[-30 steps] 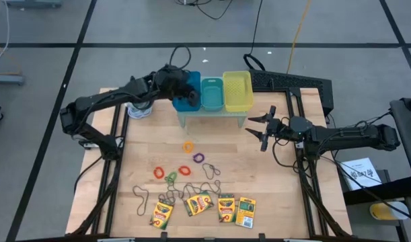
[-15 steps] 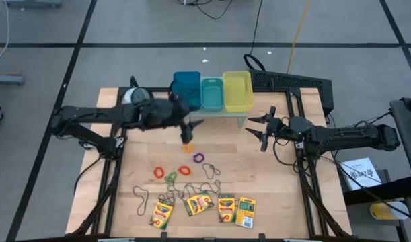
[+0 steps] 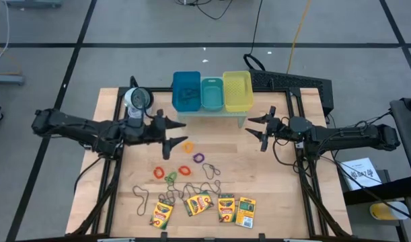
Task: Pick & Place Office Desk Supplies
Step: Put the yellow spring keychain into the green bin on the shelf
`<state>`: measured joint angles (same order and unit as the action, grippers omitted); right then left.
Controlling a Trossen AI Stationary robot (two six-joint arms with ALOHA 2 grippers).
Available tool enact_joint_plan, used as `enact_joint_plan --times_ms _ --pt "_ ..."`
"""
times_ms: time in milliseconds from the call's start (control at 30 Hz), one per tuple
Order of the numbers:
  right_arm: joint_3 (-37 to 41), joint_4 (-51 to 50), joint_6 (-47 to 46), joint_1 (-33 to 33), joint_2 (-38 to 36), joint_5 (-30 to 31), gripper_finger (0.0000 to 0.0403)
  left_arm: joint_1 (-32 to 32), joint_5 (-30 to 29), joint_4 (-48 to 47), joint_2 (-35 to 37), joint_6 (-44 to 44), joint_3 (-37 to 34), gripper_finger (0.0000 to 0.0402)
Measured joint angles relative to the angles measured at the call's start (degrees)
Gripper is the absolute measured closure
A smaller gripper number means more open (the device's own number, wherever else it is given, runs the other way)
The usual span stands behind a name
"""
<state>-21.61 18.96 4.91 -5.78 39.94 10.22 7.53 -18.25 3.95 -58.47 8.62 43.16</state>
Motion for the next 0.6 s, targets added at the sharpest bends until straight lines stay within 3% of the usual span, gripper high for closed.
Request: enact_joint_plan --times_ms 133,333,600 --pt "0.0 0.0 0.0 0.0 0.0 0.0 0.0222 0.0 0.1 0.1 0.3 6.0 -4.8 0.0147" --pt "0.0 0.0 0.1 0.0 0.0 0.0 0.0221 -0.1 0.2 -0.8 -1.9 8.2 -8.2 0.0147" --pt "0.0 0.0 0.3 0.0 1.1 0.0 0.0220 -0.1 -4.2 -6.1 -8.4 3.8 -8.2 0.0147"
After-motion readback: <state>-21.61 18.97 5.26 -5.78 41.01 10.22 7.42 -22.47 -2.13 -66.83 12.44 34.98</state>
